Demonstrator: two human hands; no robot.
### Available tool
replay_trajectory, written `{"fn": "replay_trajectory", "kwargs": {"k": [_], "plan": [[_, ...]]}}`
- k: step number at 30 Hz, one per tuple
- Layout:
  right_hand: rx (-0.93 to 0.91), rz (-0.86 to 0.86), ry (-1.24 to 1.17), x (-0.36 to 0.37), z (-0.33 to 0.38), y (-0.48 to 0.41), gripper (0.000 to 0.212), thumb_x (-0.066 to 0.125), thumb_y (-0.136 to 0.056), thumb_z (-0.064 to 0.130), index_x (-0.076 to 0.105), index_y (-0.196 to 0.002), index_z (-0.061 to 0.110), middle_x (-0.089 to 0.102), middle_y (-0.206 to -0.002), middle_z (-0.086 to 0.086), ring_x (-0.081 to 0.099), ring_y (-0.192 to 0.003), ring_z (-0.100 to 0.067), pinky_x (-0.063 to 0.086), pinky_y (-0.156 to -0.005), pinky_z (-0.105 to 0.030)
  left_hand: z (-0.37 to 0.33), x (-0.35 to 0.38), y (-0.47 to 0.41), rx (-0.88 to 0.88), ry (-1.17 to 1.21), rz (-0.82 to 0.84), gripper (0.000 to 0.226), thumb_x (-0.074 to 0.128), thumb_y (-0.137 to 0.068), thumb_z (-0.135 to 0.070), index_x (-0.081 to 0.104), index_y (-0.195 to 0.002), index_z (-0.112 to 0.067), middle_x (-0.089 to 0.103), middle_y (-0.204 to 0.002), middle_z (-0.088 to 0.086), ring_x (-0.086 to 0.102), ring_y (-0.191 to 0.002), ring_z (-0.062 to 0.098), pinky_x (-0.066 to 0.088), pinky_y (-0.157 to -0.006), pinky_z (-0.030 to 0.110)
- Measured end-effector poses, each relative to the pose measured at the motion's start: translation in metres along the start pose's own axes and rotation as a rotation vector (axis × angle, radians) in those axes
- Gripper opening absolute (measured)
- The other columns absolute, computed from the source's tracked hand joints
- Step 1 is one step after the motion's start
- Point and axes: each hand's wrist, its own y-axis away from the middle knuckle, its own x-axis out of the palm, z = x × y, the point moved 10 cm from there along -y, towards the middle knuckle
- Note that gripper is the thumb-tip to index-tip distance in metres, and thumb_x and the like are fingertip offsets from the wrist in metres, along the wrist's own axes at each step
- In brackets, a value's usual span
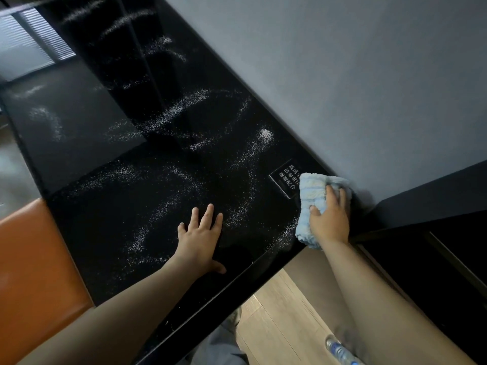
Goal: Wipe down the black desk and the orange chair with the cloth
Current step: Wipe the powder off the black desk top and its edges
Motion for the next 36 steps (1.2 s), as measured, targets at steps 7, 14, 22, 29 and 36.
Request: {"fn": "replay_trajectory", "kwargs": {"k": [7,14,22,29,36], "plan": [[-0.028,0.027,0.023,0.012,0.008,0.035,0.066,0.061,-0.092,0.020,0.031,-0.150,0.018,0.010,-0.162,-0.006,0.017,-0.145,-0.032,0.022,-0.117,-0.040,-0.002,-0.003,0.002,0.011,-0.012,-0.019,0.132,0.078,-0.061,-0.061,-0.009,-0.152,-0.020,-0.024,-0.157,0.006,-0.016,-0.144,0.040,0.013,-0.115,0.061],[-0.052,0.064,0.050,0.028,0.020,0.074,0.064,0.058,-0.094,0.022,0.028,-0.151,0.020,0.010,-0.162,-0.004,0.011,-0.148,-0.028,0.020,-0.120,-0.038,-0.003,-0.007,0.006,0.036,-0.009,-0.021,0.129,0.076,-0.065,-0.061,-0.008,-0.152,-0.018,-0.023,-0.158,0.006,-0.014,-0.145,0.038,0.014,-0.115,0.058],[-0.073,0.113,0.077,0.048,0.037,0.121,0.063,0.055,-0.096,0.024,0.026,-0.152,0.023,0.007,-0.162,-0.002,0.010,-0.147,-0.026,0.016,-0.121,-0.038,0.025,-0.004,0.044,0.124,0.045,-0.116,0.118,0.068,-0.073,-0.062,-0.006,-0.153,-0.015,-0.014,-0.160,0.002,-0.014,-0.147,0.031,0.004,-0.118,0.053],[-0.129,0.127,0.119,0.068,0.060,0.172,0.063,0.056,-0.095,0.025,0.027,-0.151,0.021,0.011,-0.161,-0.004,0.015,-0.145,-0.026,0.016,-0.121,-0.034,0.078,0.012,0.082,0.057,0.034,-0.075,0.117,0.066,-0.074,-0.063,-0.006,-0.153,-0.017,-0.013,-0.160,0.004,-0.011,-0.147,0.031,0.004,-0.119,0.052],[-0.145,0.134,0.109,0.085,0.079,0.217,0.062,0.058,-0.094,0.023,0.031,-0.150,0.020,0.014,-0.160,-0.004,0.019,-0.143,-0.027,0.020,-0.119,-0.034,0.127,0.034,0.113,0.019,0.024,-0.064,0.116,0.065,-0.074,-0.066,-0.005,-0.153,-0.018,-0.012,-0.160,0.005,-0.011,-0.147,0.032,0.006,-0.119,0.052]]}}
